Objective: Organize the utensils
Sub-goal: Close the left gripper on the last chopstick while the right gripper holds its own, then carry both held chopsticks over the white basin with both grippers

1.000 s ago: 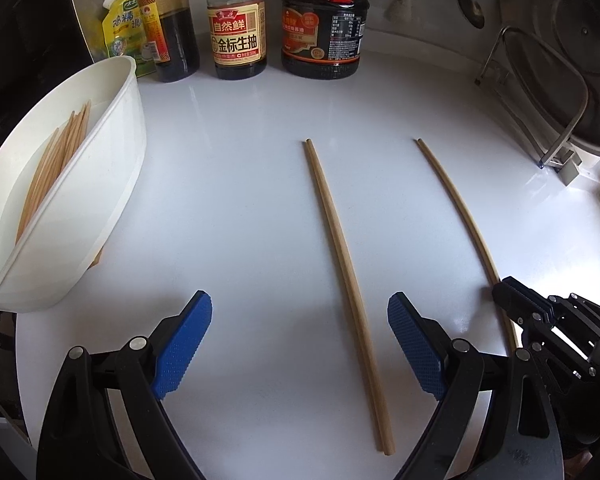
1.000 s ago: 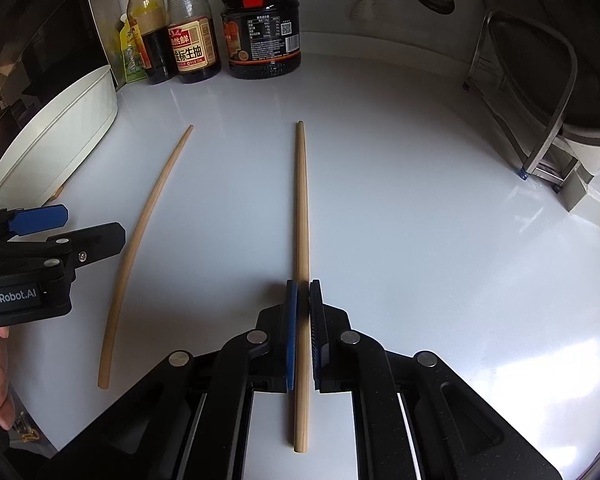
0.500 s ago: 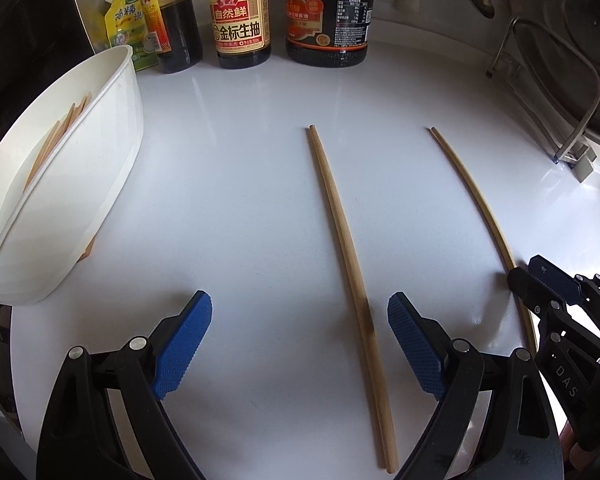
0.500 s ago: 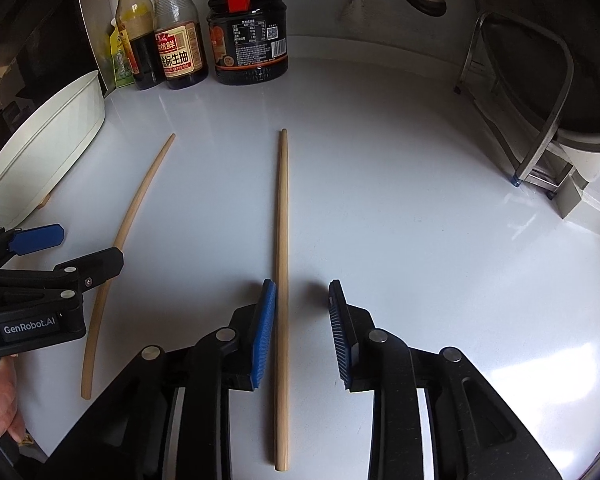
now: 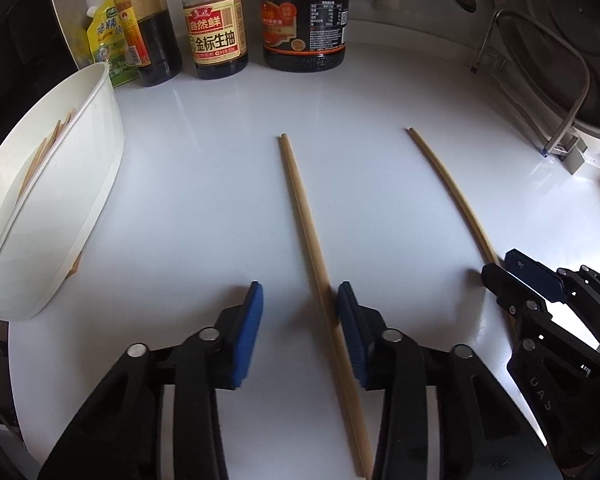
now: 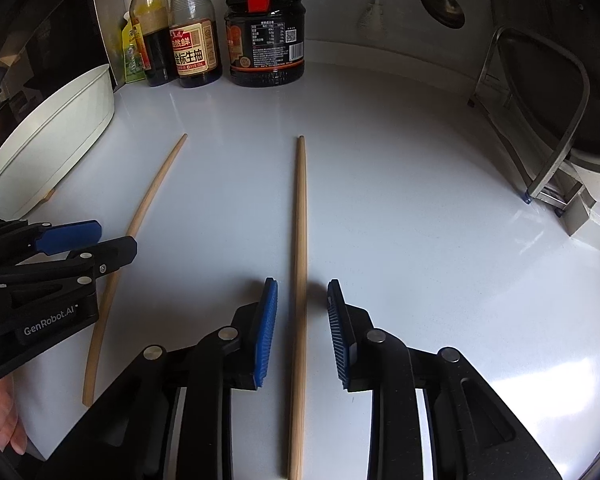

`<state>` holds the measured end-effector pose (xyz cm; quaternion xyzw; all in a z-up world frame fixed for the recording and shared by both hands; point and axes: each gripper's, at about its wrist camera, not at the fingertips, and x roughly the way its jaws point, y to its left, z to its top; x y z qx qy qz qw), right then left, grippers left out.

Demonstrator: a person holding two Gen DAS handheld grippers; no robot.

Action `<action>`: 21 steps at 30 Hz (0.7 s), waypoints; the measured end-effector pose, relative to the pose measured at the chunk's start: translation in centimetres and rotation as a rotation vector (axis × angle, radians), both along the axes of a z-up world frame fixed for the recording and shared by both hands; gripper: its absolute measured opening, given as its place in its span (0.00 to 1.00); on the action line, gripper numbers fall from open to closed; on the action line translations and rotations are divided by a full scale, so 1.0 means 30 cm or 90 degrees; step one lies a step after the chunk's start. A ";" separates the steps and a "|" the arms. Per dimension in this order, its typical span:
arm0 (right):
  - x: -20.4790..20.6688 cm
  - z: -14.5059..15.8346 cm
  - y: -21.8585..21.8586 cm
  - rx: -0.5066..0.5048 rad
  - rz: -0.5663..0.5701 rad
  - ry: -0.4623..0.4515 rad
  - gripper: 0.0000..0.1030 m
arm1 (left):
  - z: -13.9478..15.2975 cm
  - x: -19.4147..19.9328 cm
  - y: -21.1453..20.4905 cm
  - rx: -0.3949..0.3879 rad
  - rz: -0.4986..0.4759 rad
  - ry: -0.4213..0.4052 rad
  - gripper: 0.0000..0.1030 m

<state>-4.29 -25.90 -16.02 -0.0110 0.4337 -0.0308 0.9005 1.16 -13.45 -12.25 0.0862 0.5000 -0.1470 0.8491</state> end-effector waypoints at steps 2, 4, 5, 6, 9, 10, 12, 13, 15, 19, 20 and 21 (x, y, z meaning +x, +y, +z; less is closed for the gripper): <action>0.007 0.002 0.013 -0.008 0.005 0.003 0.06 | 0.002 -0.004 -0.008 0.001 -0.011 0.006 0.08; 0.012 0.004 0.015 -0.006 0.003 0.006 0.06 | 0.003 0.000 -0.003 -0.002 -0.011 0.017 0.07; 0.015 0.006 0.011 0.003 -0.001 0.009 0.06 | 0.005 0.004 0.003 -0.003 -0.011 0.024 0.07; 0.016 0.009 0.005 0.015 -0.004 0.011 0.06 | 0.006 0.007 0.007 -0.002 -0.011 0.030 0.07; 0.017 0.032 0.001 0.033 -0.010 0.008 0.06 | 0.031 0.017 0.035 -0.012 -0.009 0.034 0.07; 0.018 0.045 0.004 0.037 -0.009 0.006 0.06 | 0.045 0.021 0.045 -0.016 -0.009 0.032 0.07; 0.023 0.077 0.017 0.042 -0.007 -0.002 0.06 | 0.077 0.032 0.067 -0.027 -0.008 0.032 0.07; 0.028 0.095 0.026 0.046 -0.005 -0.006 0.06 | 0.096 0.037 0.081 -0.032 -0.008 0.030 0.07; 0.044 0.140 0.049 0.054 -0.001 -0.017 0.06 | 0.144 0.048 0.115 -0.039 -0.006 0.019 0.07; 0.101 0.243 0.134 0.070 0.027 -0.039 0.06 | 0.249 0.092 0.229 -0.060 0.018 -0.008 0.07; 0.120 0.272 0.162 0.070 0.037 -0.047 0.06 | 0.276 0.106 0.265 -0.063 0.028 -0.015 0.07; 0.139 0.301 0.194 0.072 0.048 -0.055 0.06 | 0.304 0.119 0.306 -0.063 0.040 -0.025 0.07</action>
